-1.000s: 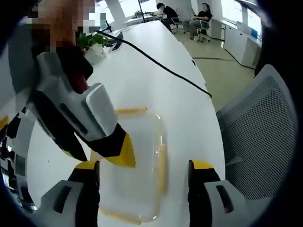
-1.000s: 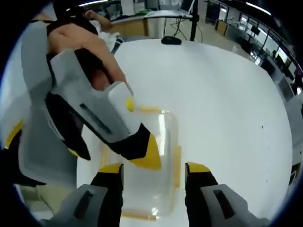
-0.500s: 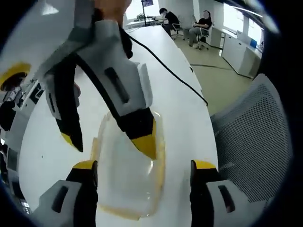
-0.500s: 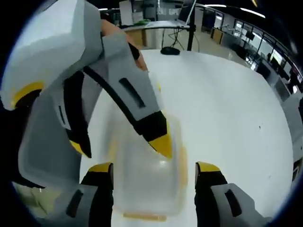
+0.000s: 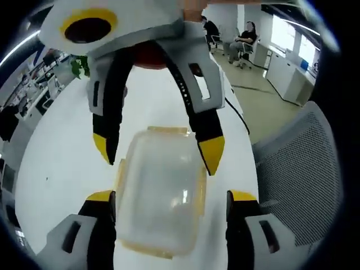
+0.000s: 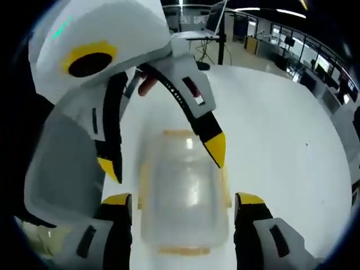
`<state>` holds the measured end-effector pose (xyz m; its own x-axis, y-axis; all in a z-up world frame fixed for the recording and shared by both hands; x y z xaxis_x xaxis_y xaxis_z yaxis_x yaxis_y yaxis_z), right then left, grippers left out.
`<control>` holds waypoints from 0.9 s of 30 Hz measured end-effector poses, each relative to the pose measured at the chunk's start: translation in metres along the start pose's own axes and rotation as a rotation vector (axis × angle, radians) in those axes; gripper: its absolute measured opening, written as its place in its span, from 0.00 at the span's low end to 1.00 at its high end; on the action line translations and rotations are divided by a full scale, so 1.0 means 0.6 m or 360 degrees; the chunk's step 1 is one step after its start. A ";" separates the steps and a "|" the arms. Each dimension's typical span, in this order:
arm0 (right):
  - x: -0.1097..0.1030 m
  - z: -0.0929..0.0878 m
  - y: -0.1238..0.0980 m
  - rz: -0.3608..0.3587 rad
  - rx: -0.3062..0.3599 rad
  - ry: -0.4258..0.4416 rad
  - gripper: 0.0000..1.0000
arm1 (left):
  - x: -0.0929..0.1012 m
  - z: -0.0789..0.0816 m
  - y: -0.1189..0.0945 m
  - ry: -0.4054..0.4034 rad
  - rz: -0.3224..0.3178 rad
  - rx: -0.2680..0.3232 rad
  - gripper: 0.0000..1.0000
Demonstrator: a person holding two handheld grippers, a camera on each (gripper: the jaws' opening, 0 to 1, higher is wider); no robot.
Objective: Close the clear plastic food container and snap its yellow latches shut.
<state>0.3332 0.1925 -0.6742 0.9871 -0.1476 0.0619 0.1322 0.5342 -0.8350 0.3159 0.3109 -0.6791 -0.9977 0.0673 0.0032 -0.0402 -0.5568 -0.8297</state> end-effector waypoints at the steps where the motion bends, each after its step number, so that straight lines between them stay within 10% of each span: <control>1: -0.001 -0.002 0.000 0.0000 -0.0011 -0.0008 0.75 | -0.001 -0.002 0.000 -0.0004 -0.0007 -0.0004 0.81; 27: -0.010 -0.036 0.011 -0.0061 -0.0135 -0.0086 0.78 | -0.030 -0.036 0.011 0.0020 -0.0047 -0.0134 0.80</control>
<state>0.3264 0.1789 -0.6919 0.9852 -0.1200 0.1224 0.1642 0.4562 -0.8746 0.3349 0.3235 -0.6967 -0.9954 0.0933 0.0217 -0.0643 -0.4828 -0.8734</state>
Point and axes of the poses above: the point that each gripper's makers call its tool centre point, and the gripper's own axes: y roughly forward along the fingers, x roughly to its right, z roughly out of its top, the point moved 10 cm from there along -y, roughly backward along the fingers, and after that the axes turned 7 degrees about -z, right-handed, at the moved point
